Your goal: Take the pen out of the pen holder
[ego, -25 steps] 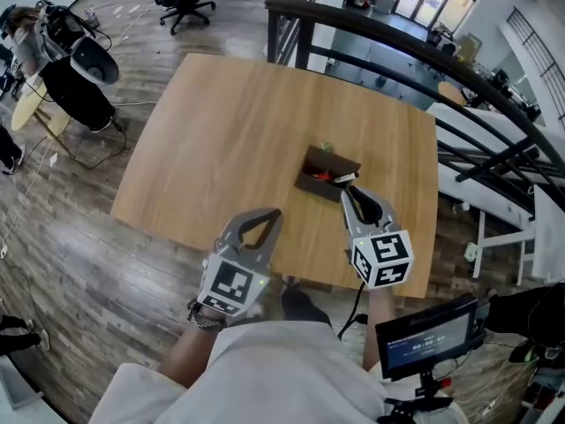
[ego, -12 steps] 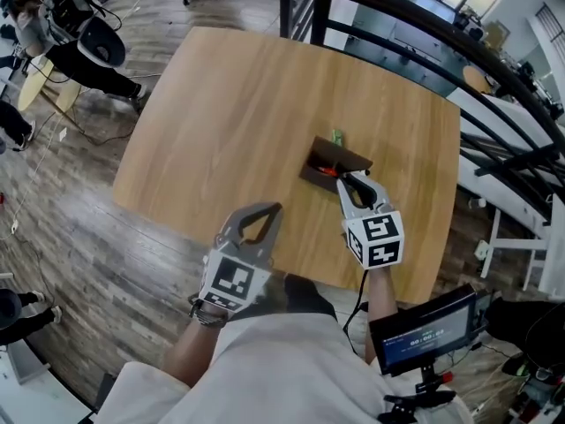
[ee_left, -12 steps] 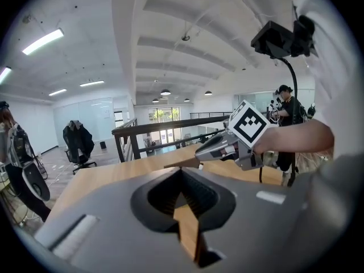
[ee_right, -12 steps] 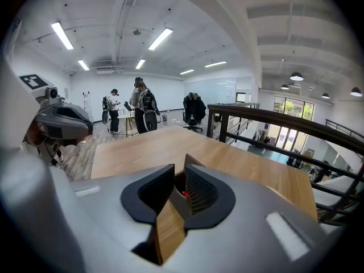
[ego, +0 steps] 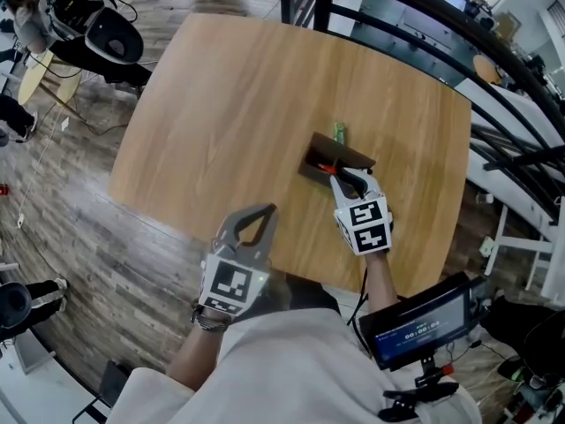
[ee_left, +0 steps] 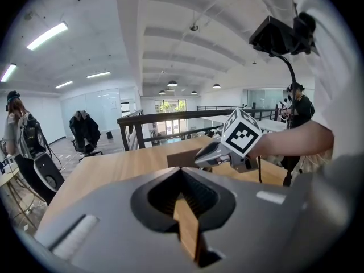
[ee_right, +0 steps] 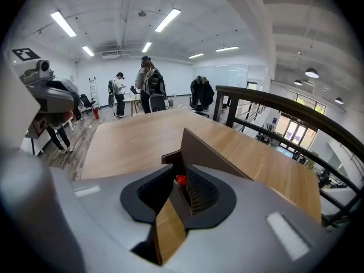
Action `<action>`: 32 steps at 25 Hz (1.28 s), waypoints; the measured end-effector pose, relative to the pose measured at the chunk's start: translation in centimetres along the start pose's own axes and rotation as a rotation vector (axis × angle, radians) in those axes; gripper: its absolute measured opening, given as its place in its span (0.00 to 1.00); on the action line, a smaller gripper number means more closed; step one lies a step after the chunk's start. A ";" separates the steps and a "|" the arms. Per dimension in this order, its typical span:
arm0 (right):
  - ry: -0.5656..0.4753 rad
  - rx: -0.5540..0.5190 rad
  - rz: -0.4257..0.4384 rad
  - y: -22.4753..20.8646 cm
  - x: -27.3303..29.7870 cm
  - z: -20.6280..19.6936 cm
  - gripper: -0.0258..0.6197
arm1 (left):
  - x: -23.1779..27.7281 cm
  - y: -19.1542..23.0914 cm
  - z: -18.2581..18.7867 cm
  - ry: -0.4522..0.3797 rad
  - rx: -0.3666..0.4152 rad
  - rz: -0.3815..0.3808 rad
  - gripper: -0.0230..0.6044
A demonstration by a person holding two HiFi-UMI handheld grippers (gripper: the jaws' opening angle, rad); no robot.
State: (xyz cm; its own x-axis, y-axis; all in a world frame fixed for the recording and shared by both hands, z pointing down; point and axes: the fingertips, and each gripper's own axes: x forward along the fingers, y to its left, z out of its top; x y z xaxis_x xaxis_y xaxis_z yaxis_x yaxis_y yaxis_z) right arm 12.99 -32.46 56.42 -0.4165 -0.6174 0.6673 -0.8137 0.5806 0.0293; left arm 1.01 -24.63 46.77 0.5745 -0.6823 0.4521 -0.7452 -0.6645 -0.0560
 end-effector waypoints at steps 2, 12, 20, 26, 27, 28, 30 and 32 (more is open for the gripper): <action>0.024 -0.015 -0.003 -0.3 0.6 -0.4 0.15 | 0.2 0.2 -0.1 0.008 -0.006 0.009 0.03; 0.089 -0.021 0.025 -0.3 2.8 -2.4 0.15 | 0.4 0.8 -0.7 0.026 -0.013 0.034 0.03; 0.115 -0.031 0.033 -0.5 2.8 -2.4 0.13 | 0.2 0.5 0.2 0.022 -0.016 0.031 0.03; 0.083 -0.024 0.030 -0.2 2.9 -2.1 0.12 | 0.3 0.6 -0.3 0.013 -0.012 0.027 0.03; 0.075 -0.021 0.026 -0.3 2.6 -1.8 0.12 | 0.2 0.6 -0.1 0.009 -0.009 0.024 0.03; 0.066 -0.018 0.022 -0.3 2.4 -1.6 0.12 | 0.2 0.6 0.0 0.004 -0.007 0.020 0.03; 0.052 -0.007 0.014 -0.3 1.8 -1.2 0.12 | 0.1 0.5 0.2 -0.005 -0.001 0.011 0.03; 0.037 0.007 0.006 -0.3 1.0 -0.8 0.12 | 0.0 0.3 0.4 -0.017 0.007 0.002 0.03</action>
State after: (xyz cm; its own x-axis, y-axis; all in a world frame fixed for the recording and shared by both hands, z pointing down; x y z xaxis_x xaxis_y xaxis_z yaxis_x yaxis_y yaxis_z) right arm 13.13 -32.82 57.73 -0.4061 -0.5937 0.6946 -0.8139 0.5806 0.0204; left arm 0.91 -24.96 46.45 0.5790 -0.6887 0.4364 -0.7438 -0.6654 -0.0630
